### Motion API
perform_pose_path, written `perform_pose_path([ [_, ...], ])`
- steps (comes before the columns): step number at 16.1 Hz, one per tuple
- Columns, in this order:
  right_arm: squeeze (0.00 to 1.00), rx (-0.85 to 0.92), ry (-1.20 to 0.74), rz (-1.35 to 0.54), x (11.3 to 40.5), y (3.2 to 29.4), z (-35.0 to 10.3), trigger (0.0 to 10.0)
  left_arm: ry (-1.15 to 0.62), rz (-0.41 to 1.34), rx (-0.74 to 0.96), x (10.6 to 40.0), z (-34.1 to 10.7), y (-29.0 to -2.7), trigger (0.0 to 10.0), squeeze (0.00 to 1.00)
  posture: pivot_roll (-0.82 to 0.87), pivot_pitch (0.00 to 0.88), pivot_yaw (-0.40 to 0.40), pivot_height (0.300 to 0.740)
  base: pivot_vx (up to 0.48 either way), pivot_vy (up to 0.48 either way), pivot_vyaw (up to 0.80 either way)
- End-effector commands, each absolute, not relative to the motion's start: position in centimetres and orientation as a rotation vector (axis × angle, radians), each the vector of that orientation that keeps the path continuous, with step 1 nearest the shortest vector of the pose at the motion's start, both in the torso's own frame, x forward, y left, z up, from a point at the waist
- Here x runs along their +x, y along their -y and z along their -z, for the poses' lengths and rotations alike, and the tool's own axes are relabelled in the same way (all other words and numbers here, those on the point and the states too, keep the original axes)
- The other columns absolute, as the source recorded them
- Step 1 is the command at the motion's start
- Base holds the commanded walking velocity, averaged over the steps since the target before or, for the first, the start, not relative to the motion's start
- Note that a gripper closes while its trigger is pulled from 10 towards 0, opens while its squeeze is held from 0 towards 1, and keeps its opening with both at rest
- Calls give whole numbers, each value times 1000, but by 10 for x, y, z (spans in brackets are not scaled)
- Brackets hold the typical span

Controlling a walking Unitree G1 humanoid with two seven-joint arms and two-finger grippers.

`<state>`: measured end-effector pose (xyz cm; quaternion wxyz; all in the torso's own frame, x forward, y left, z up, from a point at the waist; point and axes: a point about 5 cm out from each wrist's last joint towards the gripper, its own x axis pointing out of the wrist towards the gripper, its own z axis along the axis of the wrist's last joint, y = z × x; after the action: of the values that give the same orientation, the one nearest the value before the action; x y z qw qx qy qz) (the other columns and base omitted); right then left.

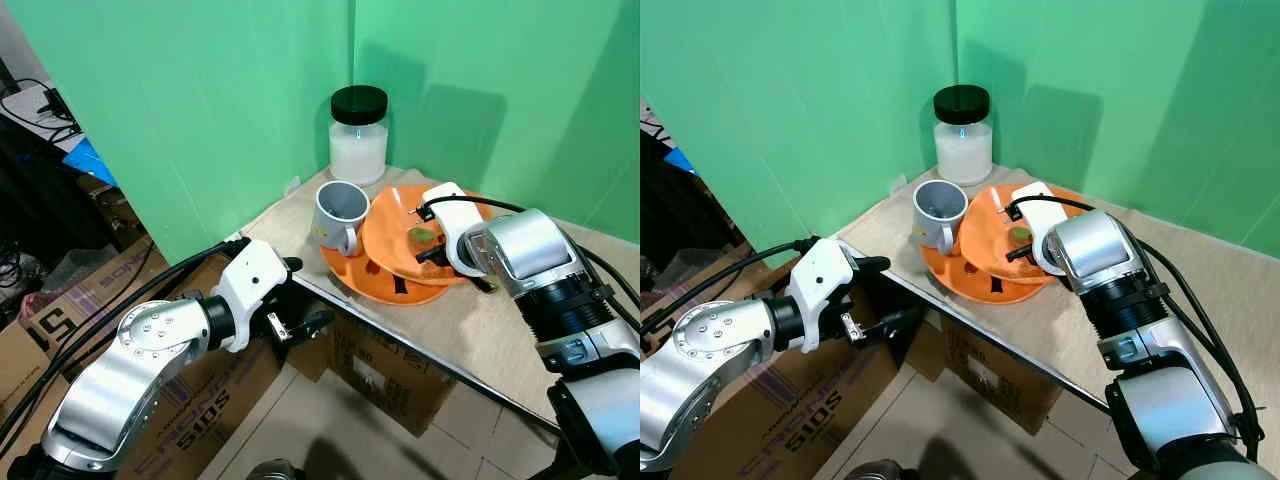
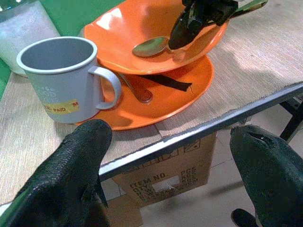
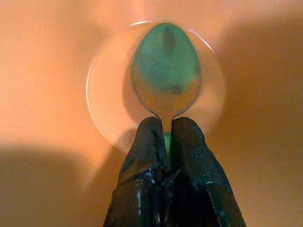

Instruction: Setting the table

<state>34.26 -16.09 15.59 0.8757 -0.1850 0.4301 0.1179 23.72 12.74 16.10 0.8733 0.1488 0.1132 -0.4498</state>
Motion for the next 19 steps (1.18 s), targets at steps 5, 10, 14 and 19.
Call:
perform_pose_path([
  [5, 0, -401, -880, -254, 345, 158, -161, 0, -229, 931, 339, 239, -164, -129, 10000, 0, 65, 0, 91, 740, 0, 0, 0],
  [10, 0, -282, -725, -203, 349, 169, -201, 0, -203, 886, 348, 245, -167, -132, 10000, 0, 63, 0, 95, 740, 0, 0, 0],
  [14, 0, -157, -593, -174, 334, 180, -230, 0, -172, 812, 341, 252, -168, -134, 10000, 0, 46, 0, 110, 740, 0, 0, 0],
  [19, 0, 43, -314, -69, 294, 201, -238, 0, -80, 678, 320, 262, -174, -130, 10000, 0, 39, 0, 114, 740, 0, 0, 0],
])
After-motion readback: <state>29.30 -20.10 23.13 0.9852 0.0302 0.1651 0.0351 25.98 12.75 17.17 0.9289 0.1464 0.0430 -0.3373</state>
